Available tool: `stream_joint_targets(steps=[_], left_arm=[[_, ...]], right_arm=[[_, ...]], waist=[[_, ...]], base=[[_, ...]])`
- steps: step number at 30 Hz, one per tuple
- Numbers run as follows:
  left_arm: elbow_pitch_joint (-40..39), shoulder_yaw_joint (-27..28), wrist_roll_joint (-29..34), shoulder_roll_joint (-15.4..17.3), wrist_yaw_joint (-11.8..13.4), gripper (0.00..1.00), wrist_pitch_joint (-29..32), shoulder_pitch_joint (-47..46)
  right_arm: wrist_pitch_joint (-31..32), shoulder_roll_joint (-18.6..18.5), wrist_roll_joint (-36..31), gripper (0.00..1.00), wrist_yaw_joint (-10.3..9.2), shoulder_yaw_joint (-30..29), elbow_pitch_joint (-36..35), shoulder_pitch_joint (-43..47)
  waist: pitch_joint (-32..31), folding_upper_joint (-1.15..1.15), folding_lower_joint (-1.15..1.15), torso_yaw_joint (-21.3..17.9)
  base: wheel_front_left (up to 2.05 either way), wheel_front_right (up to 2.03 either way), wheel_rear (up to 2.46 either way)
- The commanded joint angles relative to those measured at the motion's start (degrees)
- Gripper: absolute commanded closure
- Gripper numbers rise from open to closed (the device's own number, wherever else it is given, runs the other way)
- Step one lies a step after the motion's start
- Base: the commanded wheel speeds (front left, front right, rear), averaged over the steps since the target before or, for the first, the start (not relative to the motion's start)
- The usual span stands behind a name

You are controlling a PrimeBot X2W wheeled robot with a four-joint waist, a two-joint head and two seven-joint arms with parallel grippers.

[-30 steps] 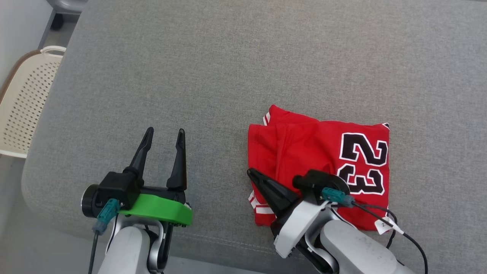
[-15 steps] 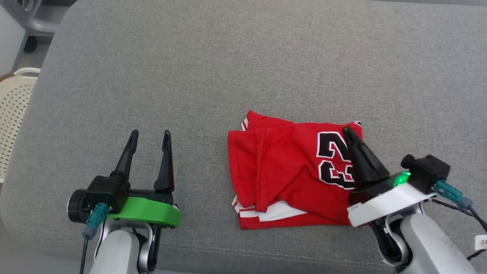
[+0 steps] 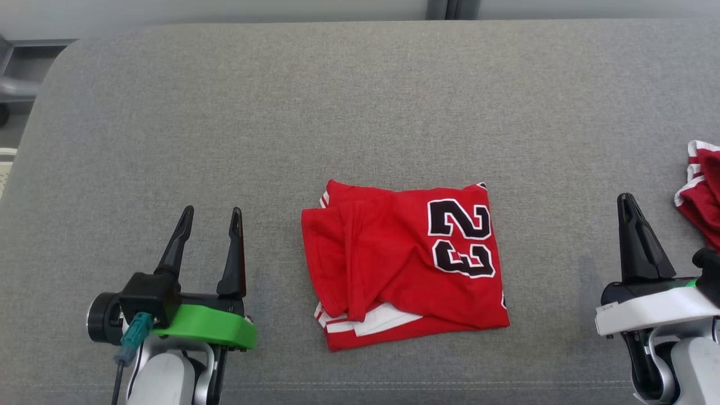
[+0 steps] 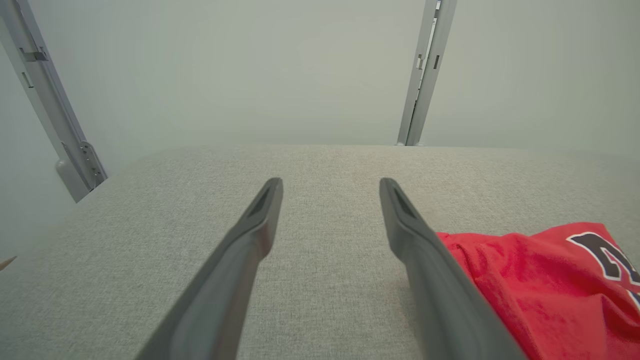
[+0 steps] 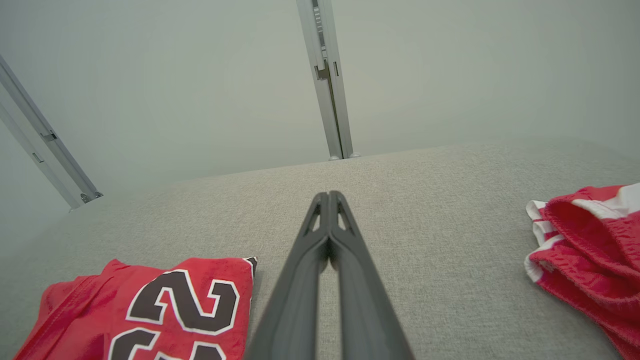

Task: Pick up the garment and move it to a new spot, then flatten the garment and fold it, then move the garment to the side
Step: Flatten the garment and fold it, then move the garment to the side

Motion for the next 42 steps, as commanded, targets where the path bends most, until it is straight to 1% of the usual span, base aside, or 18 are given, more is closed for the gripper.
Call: stream_joint_targets(steps=[1,9,10,11,12,21,25,31,42], left_arm=[[-0.1,0.0,0.4,0.5,0.2,0.00,-0.2,0.6],[-0.3,-0.5,0.1,0.9,0.6,0.00,0.3,2.0],[-0.3,-0.5,-0.1,0.9,0.6,0.00,0.4,2.3],[-0.4,-0.5,-0.2,0.9,0.7,0.00,0.5,2.6],[-0.4,-0.5,-0.2,1.0,0.8,0.00,0.6,2.8],[-0.9,-0.8,-0.6,1.9,1.1,0.00,1.3,4.4],[-1.0,-1.0,-0.7,2.0,1.4,0.00,1.6,5.1],[-1.3,-0.8,-1.2,2.3,2.0,0.00,1.7,6.6],[-2.1,-1.4,-1.6,2.5,2.4,0.00,2.2,7.1]], right_arm=[[0.2,0.2,-0.5,1.00,-0.01,-0.3,0.0,0.9],[1.2,1.2,-1.3,1.00,-0.01,-3.2,0.9,4.1],[1.3,1.3,-1.5,0.76,-0.01,-3.4,1.0,4.4],[1.4,1.4,-1.6,0.03,-0.01,-3.4,1.1,4.5],[1.5,1.6,-1.7,0.00,-0.01,-3.3,1.2,4.7],[3.3,1.0,-4.0,0.00,-0.01,-1.8,0.5,5.5],[4.4,0.8,-5.0,0.00,-0.01,-1.4,-0.1,6.9],[5.1,1.5,-6.0,0.00,-0.01,-1.2,-1.3,8.9],[5.9,1.9,-6.3,0.00,-0.01,-1.6,-2.2,9.7]], waist=[[-1.3,-0.01,0.00,-1.3],[-3.2,-0.01,0.00,-2.7],[-3.4,-0.01,0.00,-2.9],[-3.6,-0.01,0.00,-3.0],[-3.9,-0.01,0.00,-3.2],[-5.9,-0.01,0.00,-4.2],[-7.0,-0.01,0.00,-3.8],[-8.4,-0.01,0.00,-3.7],[-8.5,-0.01,0.00,-2.7]], base=[[0.00,0.00,0.00],[0.00,0.00,0.00],[0.00,0.00,0.00],[0.00,0.00,0.00],[0.00,0.00,0.00],[0.00,0.00,0.00],[0.00,0.00,0.00],[0.00,0.00,0.00],[0.00,0.00,0.00]])
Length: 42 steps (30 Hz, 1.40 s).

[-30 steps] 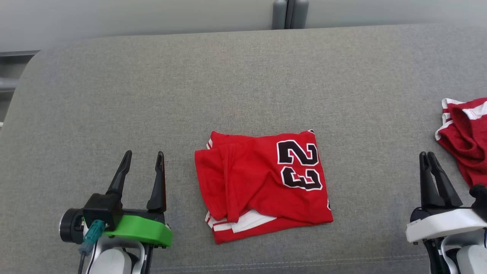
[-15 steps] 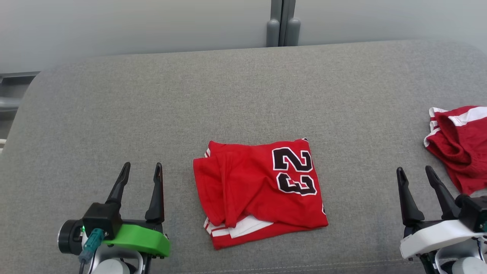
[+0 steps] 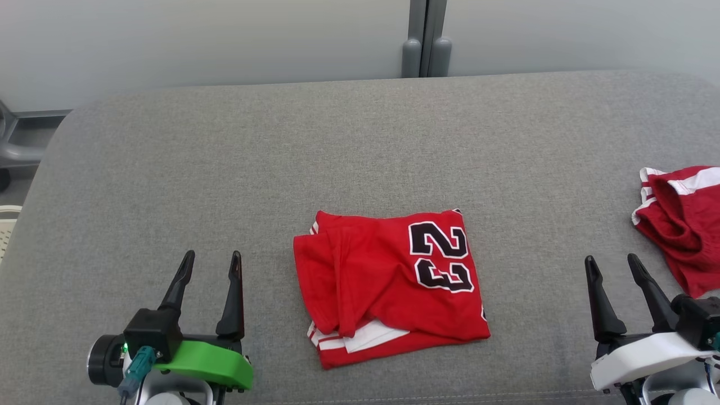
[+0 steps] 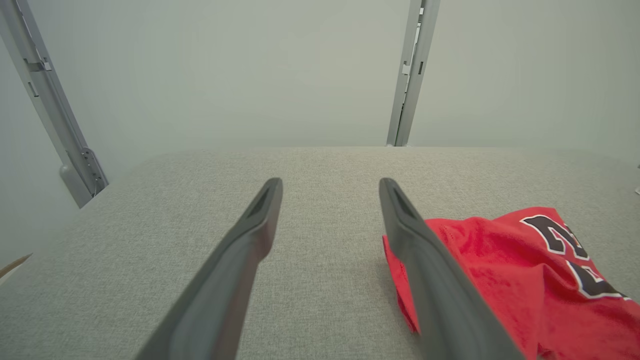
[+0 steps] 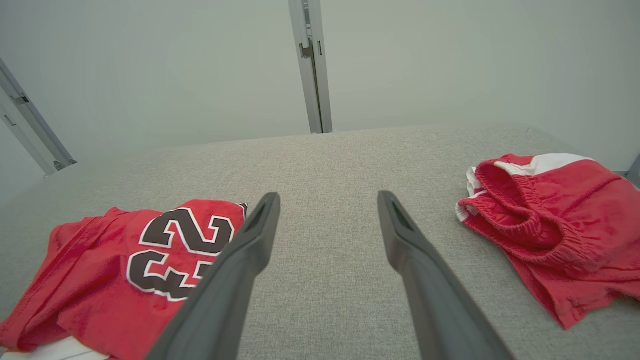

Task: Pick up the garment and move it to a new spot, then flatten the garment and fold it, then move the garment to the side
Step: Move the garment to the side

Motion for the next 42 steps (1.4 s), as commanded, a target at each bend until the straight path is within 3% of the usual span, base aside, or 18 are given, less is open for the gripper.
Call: stream_joint_targets(steps=[1,6,16,27,28,29,30,42], left_arm=[[-0.3,0.0,-0.3,0.3,0.2,0.00,0.0,0.0],[-0.4,-0.9,-0.1,-0.1,-0.1,0.00,-0.1,-1.3],[0.8,-2.7,-0.7,-1.4,-0.5,0.00,-1.0,-3.4],[1.9,-2.9,-1.0,-2.0,-0.5,0.00,-1.9,-5.2],[2.0,-2.9,-1.0,-2.0,-0.4,0.00,-2.0,-5.4],[2.1,-2.9,-1.0,-2.1,-0.4,0.00,-2.0,-5.6],[2.1,-2.8,-1.0,-2.1,-0.4,0.00,-2.0,-5.8],[2.0,-2.3,-0.9,-2.0,-0.2,0.00,-2.4,-6.1]], right_arm=[[0.4,-0.2,-0.3,0.00,-0.01,-0.1,-0.1,0.5],[1.9,-0.7,0.6,0.00,-0.01,0.3,2.5,-0.6],[2.8,-1.3,4.3,0.00,-0.01,9.2,16.1,-7.9],[3.6,0.2,9.1,0.00,-0.02,16.1,33.4,-18.3],[3.5,0.3,9.5,0.12,-0.02,16.4,34.5,-18.9],[3.1,0.4,10.1,0.78,-0.02,16.8,35.3,-19.5],[3.0,0.4,10.5,1.00,-0.02,17.2,36.2,-20.1],[-2.8,-5.2,12.7,1.00,-0.06,18.3,35.0,-21.7]], waist=[[0.1,0.00,0.00,0.5],[0.9,0.00,0.00,2.9],[3.7,0.00,0.00,8.9],[5.6,0.00,0.00,10.0],[5.7,0.00,0.00,9.9],[5.8,0.00,0.00,9.8],[5.9,0.00,0.00,9.7],[6.5,0.00,0.00,6.4]], base=[[0.00,0.00,0.00],[0.00,0.00,0.00],[0.00,0.00,0.00],[0.00,0.00,0.00],[0.00,0.00,0.00],[0.00,0.00,0.00],[0.00,0.00,0.00],[0.00,0.00,0.00]])
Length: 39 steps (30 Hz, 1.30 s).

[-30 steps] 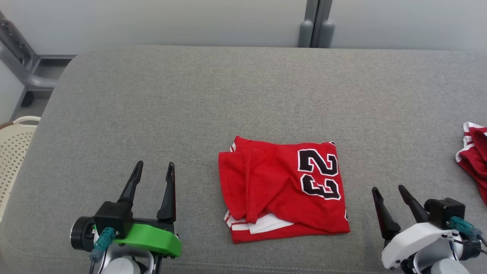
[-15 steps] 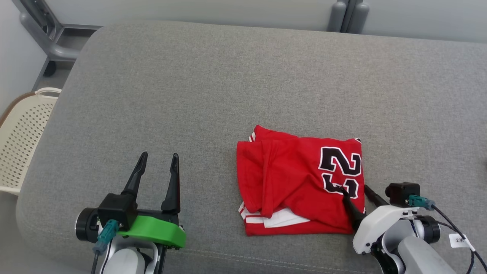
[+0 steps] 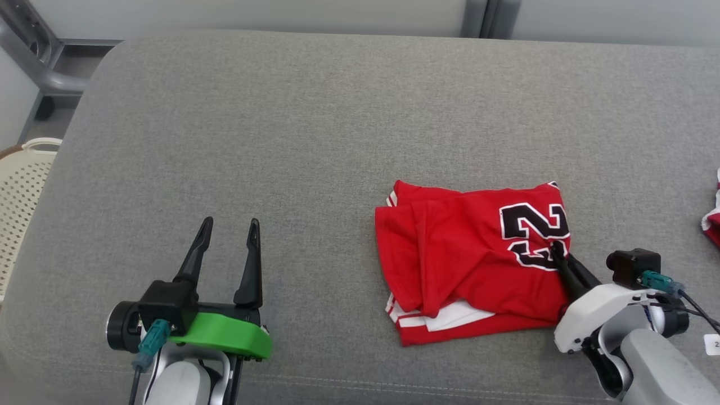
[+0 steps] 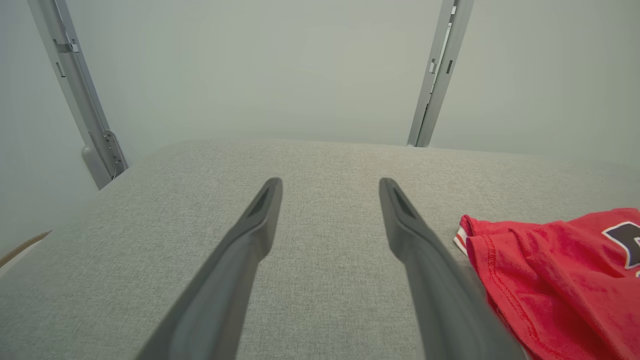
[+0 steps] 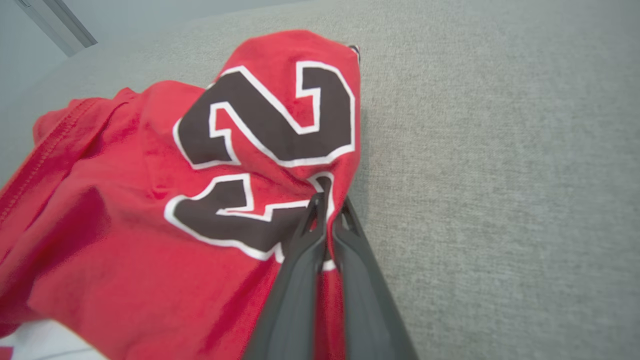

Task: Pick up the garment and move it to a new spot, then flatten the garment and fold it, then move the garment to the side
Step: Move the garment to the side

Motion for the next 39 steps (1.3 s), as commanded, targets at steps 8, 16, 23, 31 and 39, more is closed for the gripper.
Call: stream_joint_targets(steps=[8,16,23,31,39], left_arm=[[-1.9,0.7,0.5,0.9,0.1,0.00,-0.4,-1.3],[-3.9,0.5,1.3,2.0,-0.1,0.00,-0.4,-3.0],[-4.7,-0.2,1.5,1.9,-0.2,0.00,-0.1,-5.6],[-6.2,-0.8,2.3,3.1,0.0,0.00,1.0,-7.5],[-8.4,-2.5,3.4,4.1,-0.9,0.00,2.9,-10.0]], right_arm=[[-2.1,-5.3,-11.2,1.00,-0.12,-4.4,-7.9,3.8],[-1.0,-7.3,-21.8,1.00,-0.12,-8.2,-21.9,7.5],[1.3,-10.0,-22.6,1.00,-0.13,-8.0,-29.5,4.4],[0.1,-11.8,-16.5,1.00,-0.12,-6.6,-26.1,-6.2],[-2.9,-16.1,-10.6,1.00,-0.12,-6.6,-13.1,-17.4]], waist=[[2.0,0.00,0.00,-8.7],[4.0,0.00,0.00,-18.1],[6.2,0.00,0.00,-23.4],[8.4,0.00,0.00,-26.7],[12.9,0.00,0.00,-24.9]], base=[[0.00,0.00,0.00],[0.00,0.00,0.00],[0.00,0.00,0.00],[0.00,0.00,0.00],[0.00,0.00,0.00]])
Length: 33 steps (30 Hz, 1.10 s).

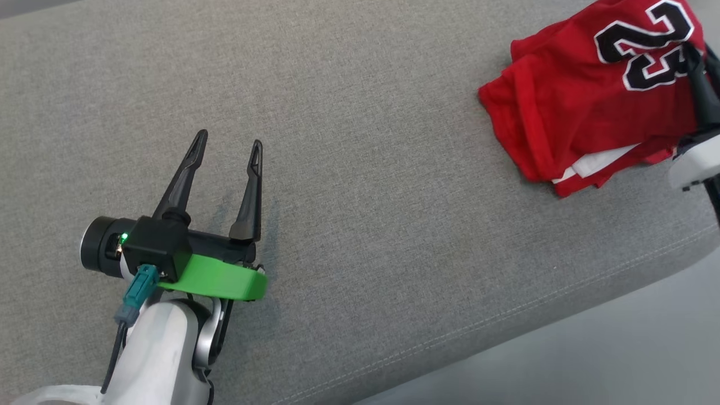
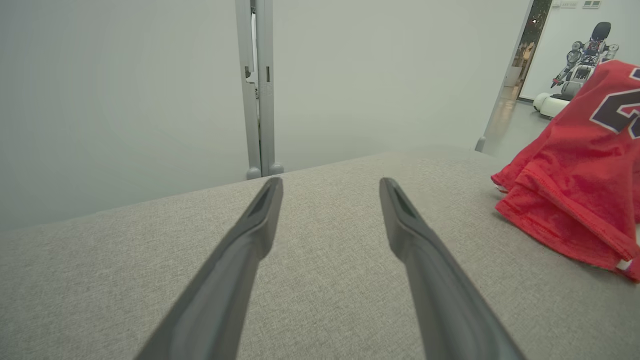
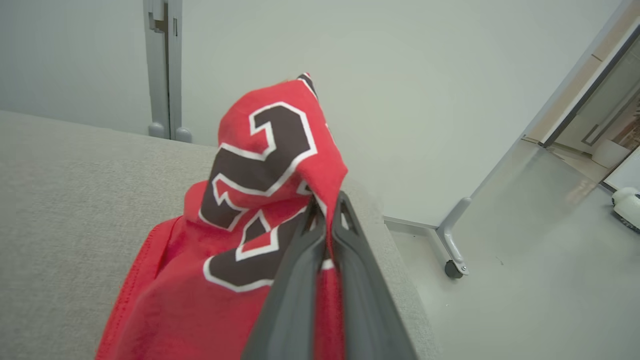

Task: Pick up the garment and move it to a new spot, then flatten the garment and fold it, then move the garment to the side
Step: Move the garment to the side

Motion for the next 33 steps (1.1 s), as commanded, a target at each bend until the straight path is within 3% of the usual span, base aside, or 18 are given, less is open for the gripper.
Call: stream_joint_targets(steps=[1,8,9,10,13,21,27,33], left_arm=[[-0.4,-0.1,0.4,0.6,-0.3,0.00,0.4,-1.1],[-2.1,-0.4,0.9,1.8,-0.5,0.00,1.4,-2.8],[-2.3,-0.4,1.0,2.0,-0.4,0.00,1.5,-3.1],[-2.6,-0.5,1.0,2.0,-0.5,0.00,1.6,-3.4],[-3.1,-0.9,1.2,2.0,-0.6,0.00,1.8,-4.2],[-2.5,-1.1,0.8,2.0,0.0,0.00,1.0,-4.4],[-1.4,-0.5,0.2,2.4,0.6,0.00,0.4,-2.5],[-0.5,0.1,-0.5,2.6,1.5,0.00,-0.3,-0.7]], right_arm=[[-0.6,-0.6,1.1,1.00,-0.11,-0.1,1.6,-1.9],[-1.2,-2.6,3.1,1.00,-0.11,-0.3,13.6,-8.0],[-1.1,-2.8,3.2,0.69,-0.11,-0.8,14.9,-8.6],[-1.2,-3.1,2.6,0.00,-0.11,-1.4,15.6,-9.2],[-1.1,-3.7,1.3,0.00,-0.11,-3.8,17.6,-9.8],[-1.1,-1.2,-4.2,0.00,-0.11,-15.1,20.9,-8.5],[-1.1,5.3,-3.5,0.00,-0.11,-19.9,6.3,-2.8],[-1.1,11.8,-3.4,0.00,-0.10,-16.9,-10.6,6.5]], waist=[[2.7,-0.01,-0.01,1.0],[6.9,-0.01,-0.01,2.8],[7.5,-0.01,-0.01,3.1],[8.0,-0.01,-0.01,3.4],[9.1,-0.01,-0.01,4.1],[8.5,-0.01,-0.01,4.2],[5.5,-0.01,-0.01,4.2],[1.6,-0.01,-0.01,5.7]], base=[[0.00,0.00,0.00],[0.00,0.00,0.00],[0.00,0.00,0.00],[0.00,0.00,0.00],[0.00,0.00,0.00],[0.00,0.00,0.00],[0.00,0.00,0.00],[0.00,0.00,0.00]])
